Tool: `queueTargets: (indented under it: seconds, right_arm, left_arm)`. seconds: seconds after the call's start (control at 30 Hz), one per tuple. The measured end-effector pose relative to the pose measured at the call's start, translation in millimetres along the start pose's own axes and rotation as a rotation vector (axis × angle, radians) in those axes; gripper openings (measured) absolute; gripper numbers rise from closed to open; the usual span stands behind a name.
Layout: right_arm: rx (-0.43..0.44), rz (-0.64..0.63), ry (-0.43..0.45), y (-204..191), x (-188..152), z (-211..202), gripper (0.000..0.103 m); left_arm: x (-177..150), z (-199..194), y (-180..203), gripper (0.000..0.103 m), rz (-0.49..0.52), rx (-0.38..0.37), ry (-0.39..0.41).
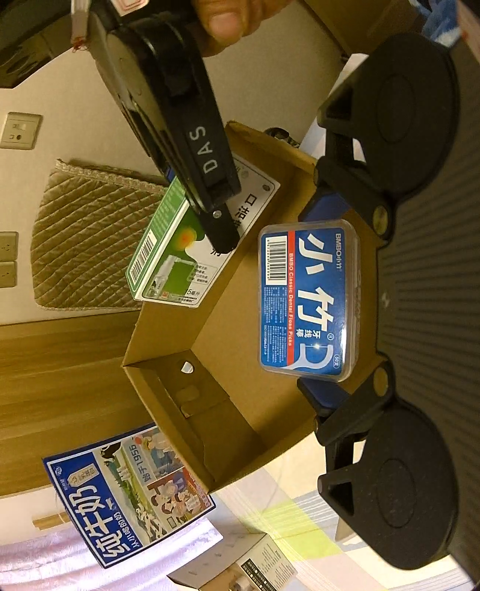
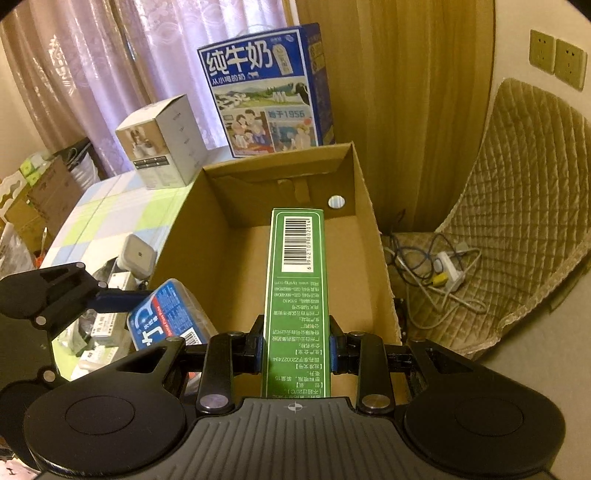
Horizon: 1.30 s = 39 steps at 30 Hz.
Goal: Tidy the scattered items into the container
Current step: 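Carry the floss case and green box over the cardboard box with both tools, then open the left tool over the box while the right tool releases the green box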
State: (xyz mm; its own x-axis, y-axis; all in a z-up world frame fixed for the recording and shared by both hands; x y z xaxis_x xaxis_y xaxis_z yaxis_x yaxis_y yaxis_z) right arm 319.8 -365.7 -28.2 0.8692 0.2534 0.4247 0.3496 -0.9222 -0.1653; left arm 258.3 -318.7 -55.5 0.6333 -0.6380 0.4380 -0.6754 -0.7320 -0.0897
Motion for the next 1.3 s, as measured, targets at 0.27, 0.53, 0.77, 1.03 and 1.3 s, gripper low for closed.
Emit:
queueTargets:
  seconds: [0.27, 0.53, 0.77, 1.03, 1.3]
  right_arm:
    - [0.004, 0.008, -0.008, 6.8, -3.1, 7.5, 0.028]
    - [0.006, 0.006, -0.011, 4.4, -5.4, 7.1, 0.028]
    - [-0.002, -0.007, -0.009, -3.2, -4.7, 9.1, 0.028]
    - [-0.026, -0.016, 0.013, -5.6, -0.7, 7.1, 0.039]
    - [-0.025, -0.015, 0.049, -10.7, -11.2, -12.5, 0.065]
  left_arm:
    - [0.0, 6.0, -3.0, 0.085, -0.014, 0.007, 0.000]
    - [-13.0, -12.1, -6.7, 0.085, -0.002, 0.038, 0.033]
    - [-26.4, -22.3, -20.0, 0.087, -0.047, 0.038, 0.046]
    - [-37.0, -32.5, -27.8, 0.087, -0.089, 0.031, 0.068]
    - [-57.7, -43.7, -37.3, 0.088, -0.142, 0.032, 0.074]
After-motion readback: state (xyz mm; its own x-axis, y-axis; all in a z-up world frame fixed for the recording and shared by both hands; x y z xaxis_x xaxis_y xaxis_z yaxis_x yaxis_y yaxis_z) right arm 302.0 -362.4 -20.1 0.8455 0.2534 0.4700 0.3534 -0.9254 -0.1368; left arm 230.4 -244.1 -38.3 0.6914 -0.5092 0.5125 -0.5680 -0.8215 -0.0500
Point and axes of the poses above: each gripper's, at about its wrist camera, not at the fingertips, and z roughly the way its jaws point, y to its right, x to its top, the point moved 7 cm from there along z, roughly the way its jaws point, and after that the axes turned 14 degrees about -y, right-handed, at the moved point
